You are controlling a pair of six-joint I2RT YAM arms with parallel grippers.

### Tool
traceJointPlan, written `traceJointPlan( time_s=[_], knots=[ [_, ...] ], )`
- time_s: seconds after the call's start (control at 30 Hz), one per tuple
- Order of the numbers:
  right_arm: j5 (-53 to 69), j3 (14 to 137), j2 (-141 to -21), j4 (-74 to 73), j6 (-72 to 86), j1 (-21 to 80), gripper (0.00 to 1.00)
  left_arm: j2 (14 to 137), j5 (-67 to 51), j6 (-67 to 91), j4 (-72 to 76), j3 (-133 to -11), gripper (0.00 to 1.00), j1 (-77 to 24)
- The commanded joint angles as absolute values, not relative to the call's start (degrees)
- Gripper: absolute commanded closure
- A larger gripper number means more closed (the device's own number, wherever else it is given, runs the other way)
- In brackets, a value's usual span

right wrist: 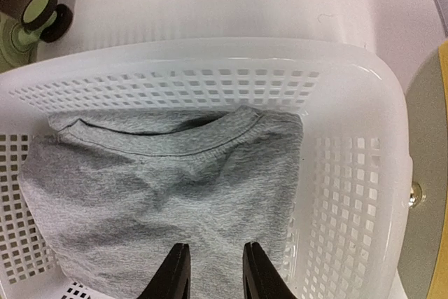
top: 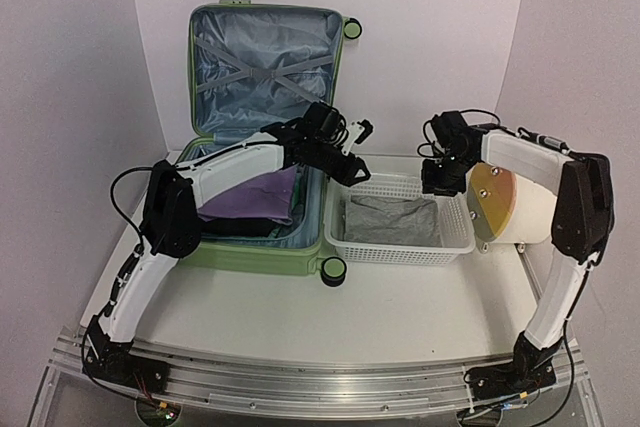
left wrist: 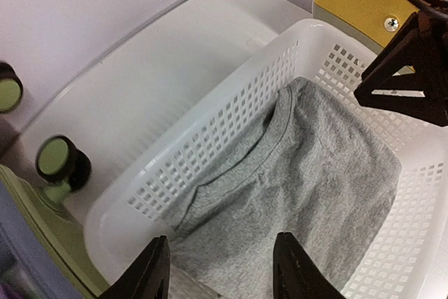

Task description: Open, take out, and arrange the luggage

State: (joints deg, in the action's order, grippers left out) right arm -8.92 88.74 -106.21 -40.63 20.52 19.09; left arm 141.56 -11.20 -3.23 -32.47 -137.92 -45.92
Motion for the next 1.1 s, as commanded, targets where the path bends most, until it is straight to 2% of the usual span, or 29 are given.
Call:
traceJointPlan(
  time_s=[0.0,0.13,0.2,0.37,0.57,0.7,0.8,0.93,1.0,1.07],
  knots=[
    [-12.2,90.0,-110.7,-42.5,20.6,20.3,0.81,136.6,-10.7,-9.4,-31.7,-138.7,0.68,-47.3],
    [-13.6,89.2,-115.0,-39.1,20.6,20.3,0.95,139.3,-11.2,-9.1,-25.7,-130.0,0.82,-48.0],
    [-14.4,89.3,-117.3,-38.1,20.7,20.2,0.99,140.7,-9.6,-9.7,-23.1,-127.7,0.85,-48.7],
    [-13.9,90.0,-121.4,-36.7,21.6,20.0,1.0,143.0,-3.4,-13.7,-19.6,-124.0,0.87,-49.8],
    [-14.1,91.8,-120.5,-36.7,21.6,20.0,0.99,147.0,2.8,-16.2,-21.9,-124.8,0.88,-49.9],
    [-14.7,93.8,-116.8,-36.9,21.4,20.0,0.92,145.7,2.9,-16.2,-23.4,-129.1,0.88,-49.8],
    [-13.2,96.1,-113.4,-36.9,22.1,20.1,0.85,143.7,0.2,-14.9,-26.7,-137.1,0.86,-49.4],
    [-10.8,100.7,-109.5,-36.5,23.9,21.3,0.68,136.6,-8.5,-14.1,-27.9,-144.3,0.72,-48.0],
    [-10.0,103.0,-108.5,-35.4,25.3,22.8,0.61,135.1,-9.7,-14.6,-32.7,-149.9,0.66,-46.9],
    [-8.3,104.4,-107.9,-31.8,26.2,25.2,0.56,132.1,-10.5,-15.0,-36.3,-150.0,0.6,-44.6]
  ],
)
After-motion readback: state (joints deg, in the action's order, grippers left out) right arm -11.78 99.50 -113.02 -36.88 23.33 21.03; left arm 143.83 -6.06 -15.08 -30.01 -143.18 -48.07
